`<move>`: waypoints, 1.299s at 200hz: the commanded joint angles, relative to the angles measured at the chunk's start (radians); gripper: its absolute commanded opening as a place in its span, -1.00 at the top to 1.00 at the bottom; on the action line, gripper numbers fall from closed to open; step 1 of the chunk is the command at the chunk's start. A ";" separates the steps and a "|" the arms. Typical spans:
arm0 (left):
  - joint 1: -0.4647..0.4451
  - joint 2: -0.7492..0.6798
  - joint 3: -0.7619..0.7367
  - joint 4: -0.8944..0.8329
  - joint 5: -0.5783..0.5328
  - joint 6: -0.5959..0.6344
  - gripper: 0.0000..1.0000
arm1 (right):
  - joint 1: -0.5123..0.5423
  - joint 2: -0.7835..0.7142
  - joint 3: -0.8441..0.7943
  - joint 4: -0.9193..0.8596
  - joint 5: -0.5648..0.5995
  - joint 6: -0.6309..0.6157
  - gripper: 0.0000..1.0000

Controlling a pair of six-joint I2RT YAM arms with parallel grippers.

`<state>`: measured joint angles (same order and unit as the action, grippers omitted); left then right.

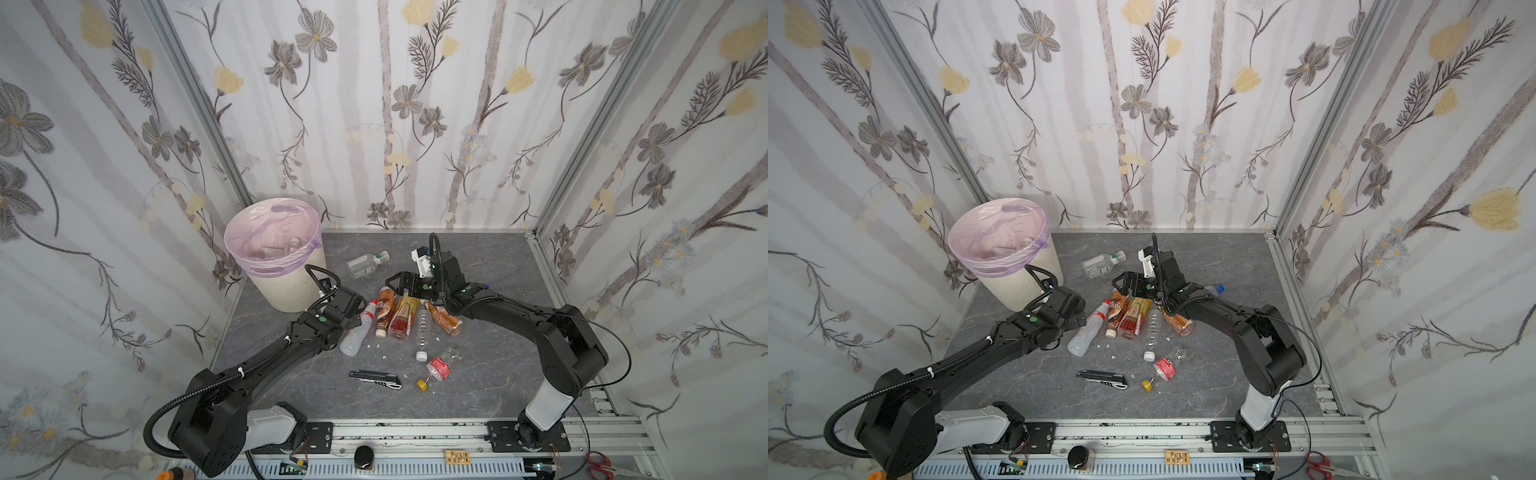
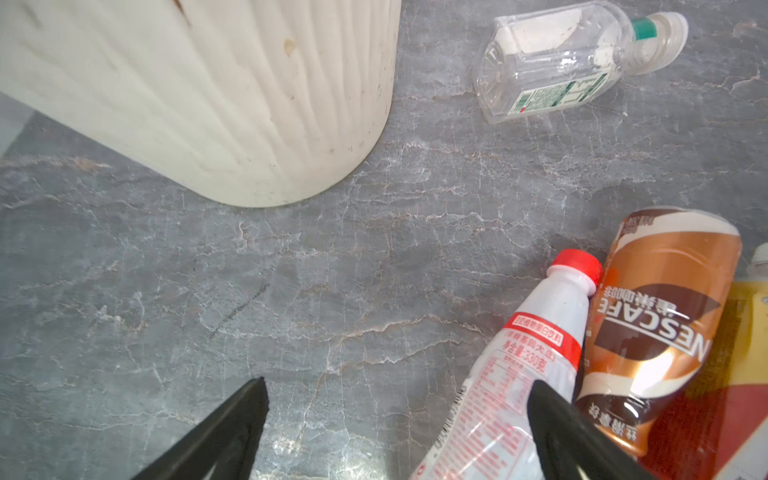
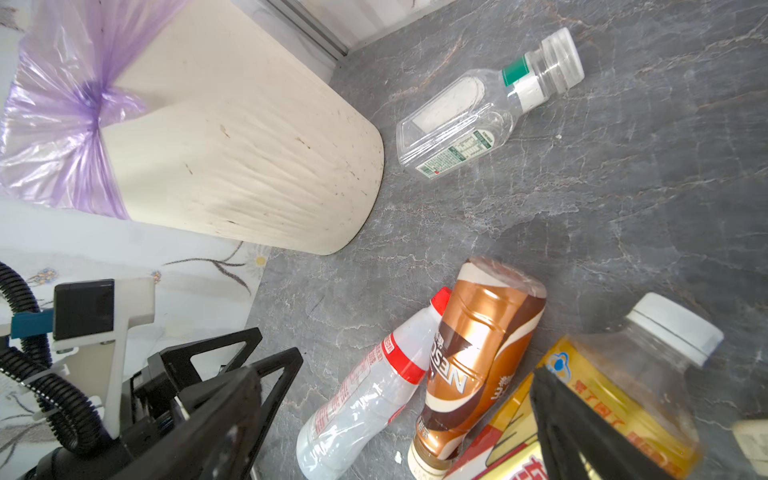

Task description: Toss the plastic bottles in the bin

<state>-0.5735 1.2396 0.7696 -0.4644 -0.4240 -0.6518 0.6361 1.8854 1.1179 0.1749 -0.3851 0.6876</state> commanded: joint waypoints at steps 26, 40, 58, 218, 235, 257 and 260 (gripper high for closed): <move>0.027 -0.186 -0.153 0.154 0.216 -0.083 -1.00 | 0.107 -0.006 -0.017 -0.030 0.103 -0.005 -0.99; 0.071 -0.275 -0.212 0.206 0.298 -0.114 -1.00 | 0.144 -0.003 -0.011 -0.050 0.146 -0.006 -0.99; 0.149 -0.377 -0.283 0.250 0.413 -0.151 -1.00 | 0.178 0.009 0.005 -0.072 0.189 -0.006 -0.99; 0.503 -0.514 -0.369 0.274 0.828 -0.184 -1.00 | 0.379 0.277 0.229 -0.300 0.383 0.023 -0.46; 0.503 -0.514 -0.370 0.278 0.832 -0.181 -1.00 | 0.384 0.298 0.247 -0.319 0.397 0.021 -0.44; 0.503 -0.517 -0.374 0.282 0.836 -0.180 -1.00 | 0.385 0.321 0.258 -0.331 0.399 0.022 -0.40; 0.504 -0.517 -0.374 0.282 0.836 -0.179 -1.00 | 0.385 0.325 0.259 -0.333 0.398 0.021 -0.39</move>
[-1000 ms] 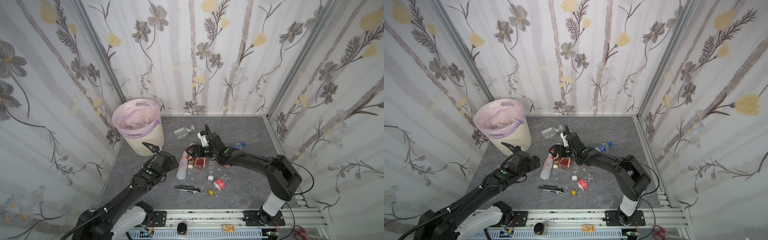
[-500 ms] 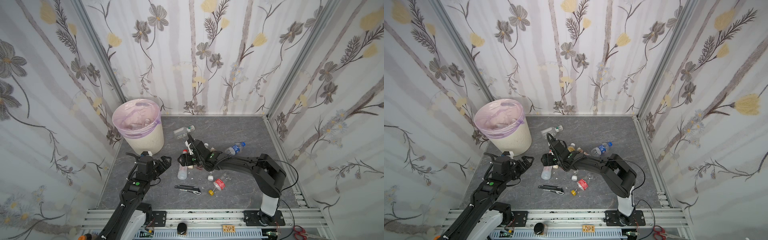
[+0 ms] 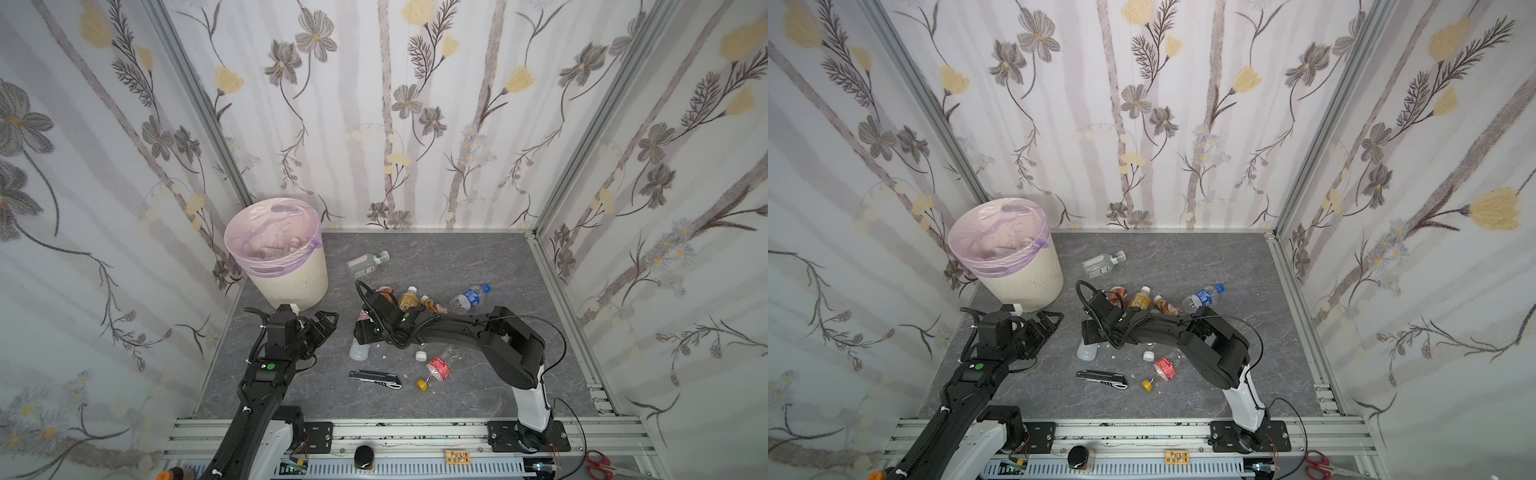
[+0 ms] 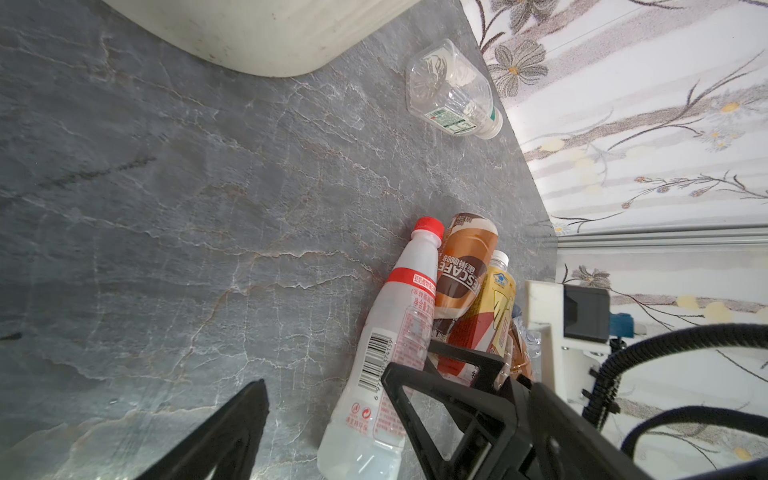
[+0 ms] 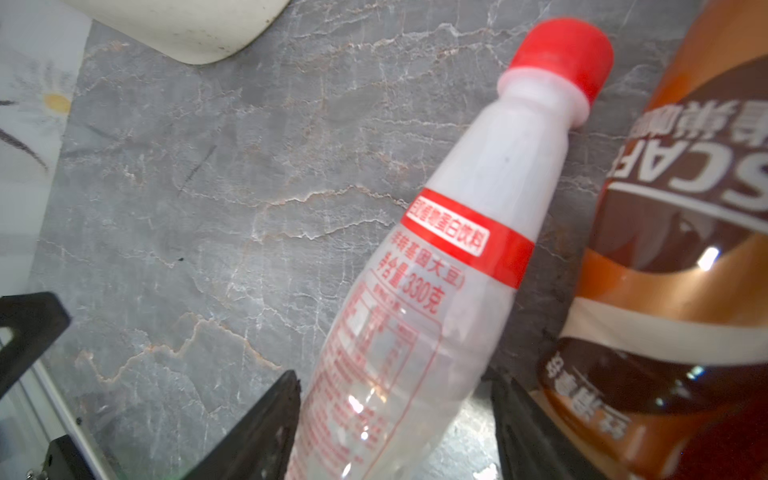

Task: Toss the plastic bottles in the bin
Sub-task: 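Close the right gripper on the red-capped white bottle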

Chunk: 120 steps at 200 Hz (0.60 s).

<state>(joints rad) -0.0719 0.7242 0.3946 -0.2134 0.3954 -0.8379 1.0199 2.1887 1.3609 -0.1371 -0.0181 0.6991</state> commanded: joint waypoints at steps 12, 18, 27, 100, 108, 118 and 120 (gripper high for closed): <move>0.003 -0.002 0.001 0.032 0.016 0.006 -1.00 | 0.001 0.032 0.021 -0.026 0.027 0.010 -0.38; 0.003 -0.002 0.001 0.032 0.016 0.006 -1.00 | 0.002 0.036 0.025 -0.029 0.026 0.010 -0.38; 0.002 -0.003 0.001 0.034 0.016 0.006 -1.00 | 0.002 0.039 0.029 -0.032 0.026 0.009 -0.36; 0.002 0.008 -0.004 0.037 0.013 0.006 -1.00 | -0.004 0.032 0.060 -0.036 0.007 -0.011 -0.07; 0.001 0.010 0.000 0.038 0.010 0.005 -1.00 | -0.006 0.015 0.060 -0.035 0.007 -0.016 -0.06; 0.001 0.019 0.008 0.040 0.011 0.005 -1.00 | -0.010 -0.009 0.056 -0.030 0.006 -0.024 -0.05; 0.001 0.020 0.011 0.040 0.012 0.005 -1.00 | -0.011 -0.015 0.055 -0.030 0.006 -0.025 -0.05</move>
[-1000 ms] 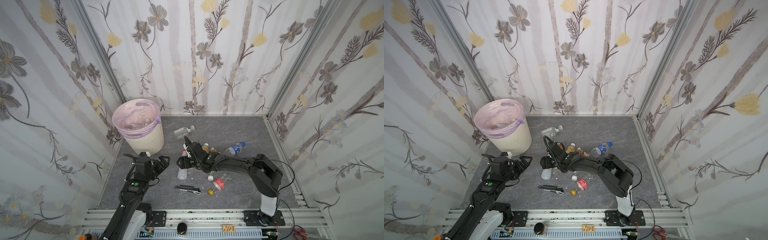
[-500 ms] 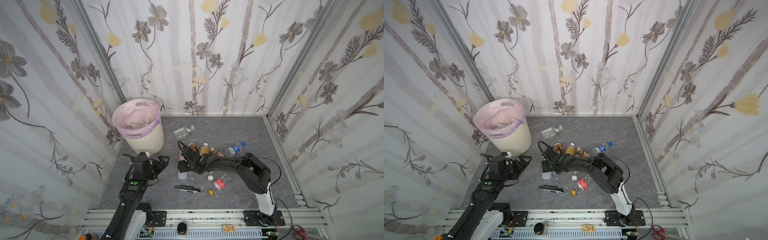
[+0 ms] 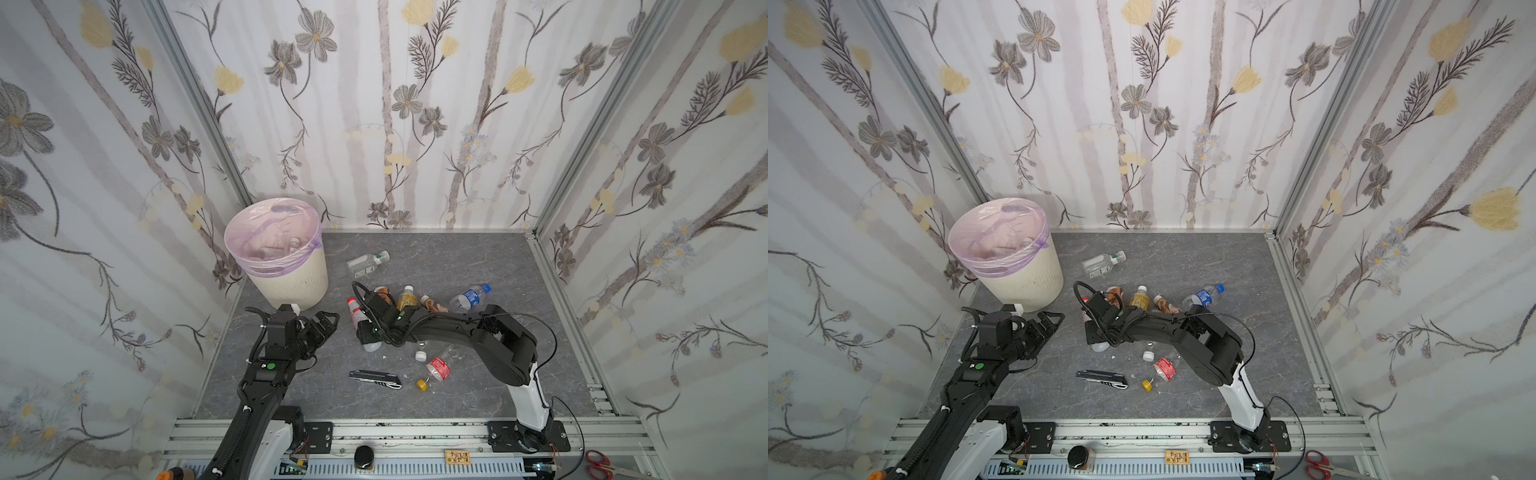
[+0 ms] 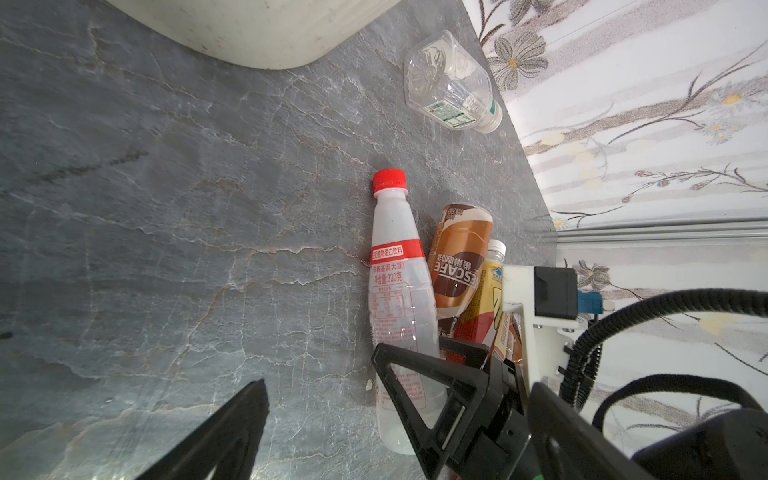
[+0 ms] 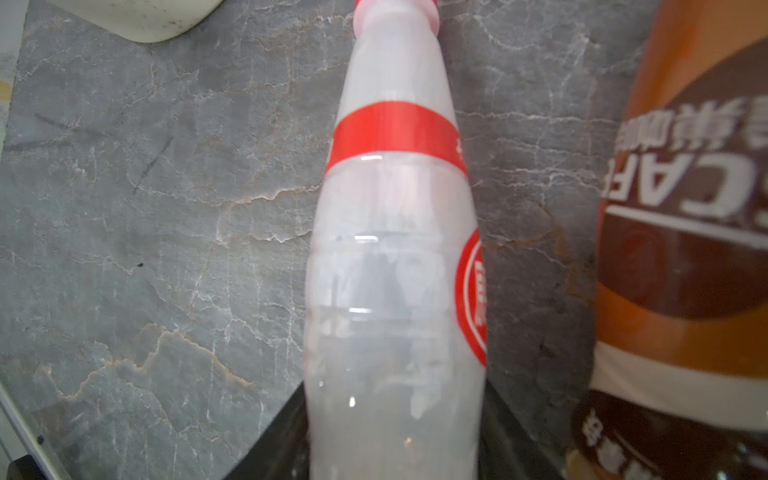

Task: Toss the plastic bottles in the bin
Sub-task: 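Close the right gripper on the red-capped white bottle, then lift the bottle with the right gripper toward the left gripper while left gripper approaches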

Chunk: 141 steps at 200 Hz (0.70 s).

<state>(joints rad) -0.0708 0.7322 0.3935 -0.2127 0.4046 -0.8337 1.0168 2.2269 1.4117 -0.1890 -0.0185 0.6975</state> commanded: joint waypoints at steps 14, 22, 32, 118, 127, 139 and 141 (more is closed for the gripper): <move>-0.003 0.027 0.039 0.042 0.012 0.001 -1.00 | -0.016 -0.093 -0.007 0.027 0.002 -0.041 -0.04; -0.008 0.034 0.058 0.042 0.012 0.002 -1.00 | -0.023 -0.118 -0.017 0.030 0.003 -0.050 -0.03; -0.017 0.048 0.083 0.044 0.005 0.001 -1.00 | -0.032 -0.147 -0.032 0.032 0.001 -0.060 -0.02; -0.302 0.338 0.494 0.085 -0.158 0.018 -1.00 | -0.105 -0.437 -0.192 0.089 -0.013 -0.165 -0.02; -0.331 0.377 0.537 0.085 -0.180 0.029 -1.00 | -0.113 -0.480 -0.217 0.102 -0.013 -0.176 -0.02; -0.348 0.422 0.588 0.085 -0.197 0.033 -1.00 | -0.125 -0.531 -0.245 0.117 -0.012 -0.185 -0.02; -0.349 0.430 0.594 0.085 -0.200 0.034 -1.00 | -0.128 -0.539 -0.249 0.120 -0.015 -0.188 -0.02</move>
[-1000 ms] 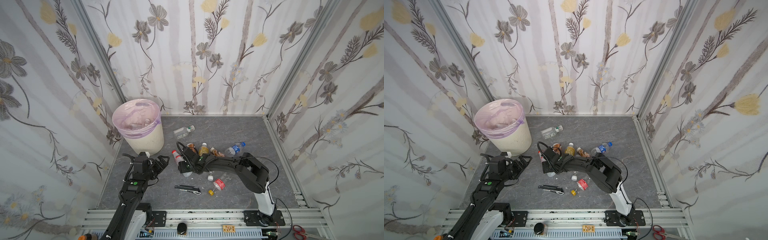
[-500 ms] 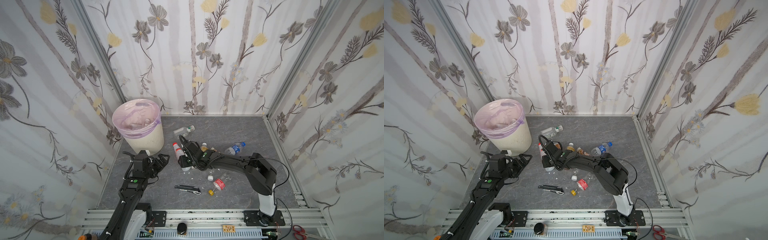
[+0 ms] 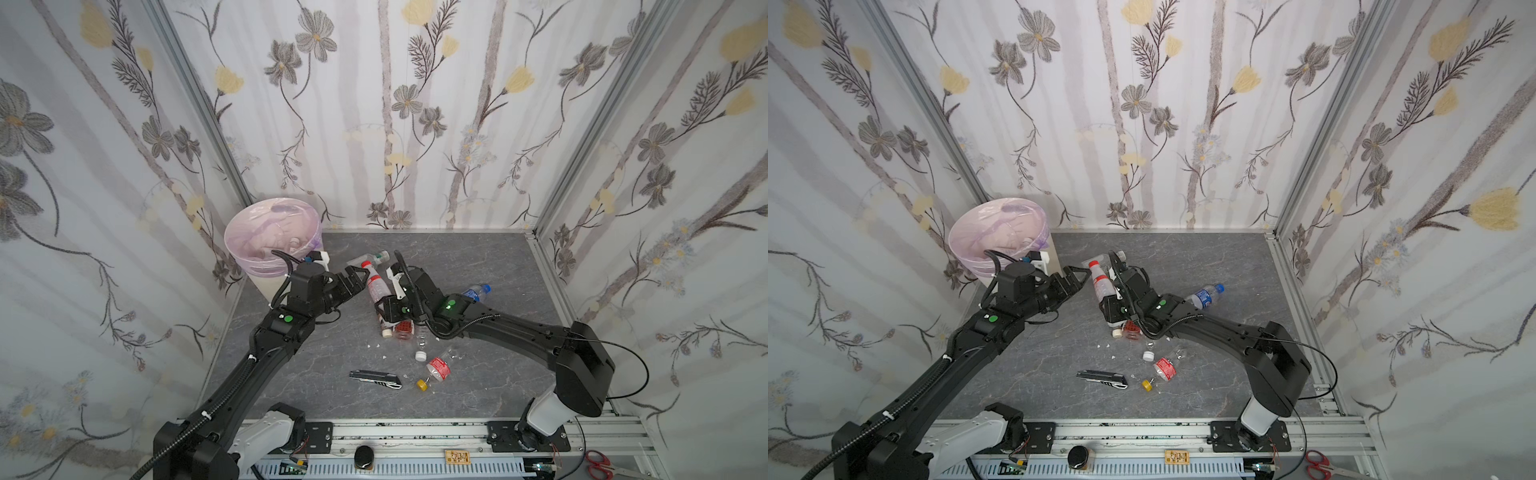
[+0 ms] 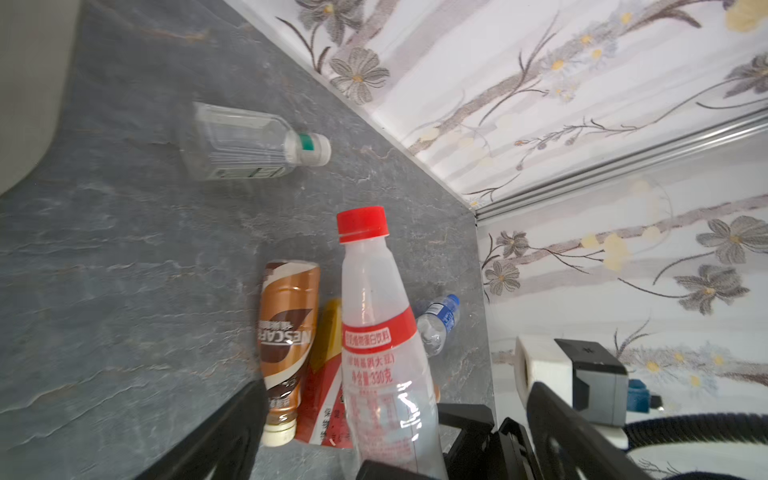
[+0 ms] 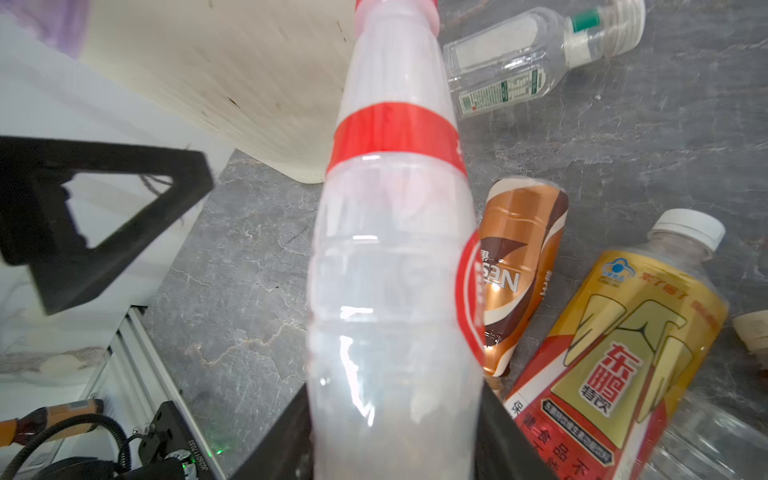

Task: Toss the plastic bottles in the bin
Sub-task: 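Lift the bottle with the right gripper toward the left gripper while left gripper approaches, then grasp the bottle near its red cap with the left gripper while right gripper holds it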

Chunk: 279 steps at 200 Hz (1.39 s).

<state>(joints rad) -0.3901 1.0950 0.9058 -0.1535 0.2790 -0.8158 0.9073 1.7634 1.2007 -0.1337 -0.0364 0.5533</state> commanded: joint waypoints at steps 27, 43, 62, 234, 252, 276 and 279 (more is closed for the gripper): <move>-0.049 0.159 0.185 0.026 -0.086 0.024 -1.00 | -0.042 -0.160 -0.071 0.091 -0.011 -0.074 -0.01; -0.065 0.221 0.245 0.028 -0.097 0.027 -1.00 | -0.050 -0.214 -0.078 0.108 -0.008 -0.097 -0.01; -0.092 0.277 0.320 0.029 -0.089 0.030 -1.00 | -0.063 -0.242 -0.086 0.135 -0.005 -0.108 -0.01; -0.173 0.360 0.461 0.028 -0.093 0.041 -0.66 | -0.145 -0.207 -0.071 0.259 -0.094 -0.121 -0.01; -0.173 0.351 0.458 0.028 -0.102 0.046 -0.55 | -0.145 -0.200 -0.067 0.268 -0.109 -0.121 0.00; -0.174 0.344 0.455 0.028 -0.104 0.050 -0.34 | -0.145 -0.193 -0.066 0.276 -0.121 -0.116 0.00; -0.174 0.342 0.455 0.028 -0.102 0.049 -0.32 | -0.145 -0.192 -0.065 0.276 -0.122 -0.116 0.00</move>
<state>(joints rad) -0.5636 1.4479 1.3556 -0.1532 0.1848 -0.7776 0.7628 1.5593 1.1252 0.0834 -0.1322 0.4473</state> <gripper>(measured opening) 0.696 0.504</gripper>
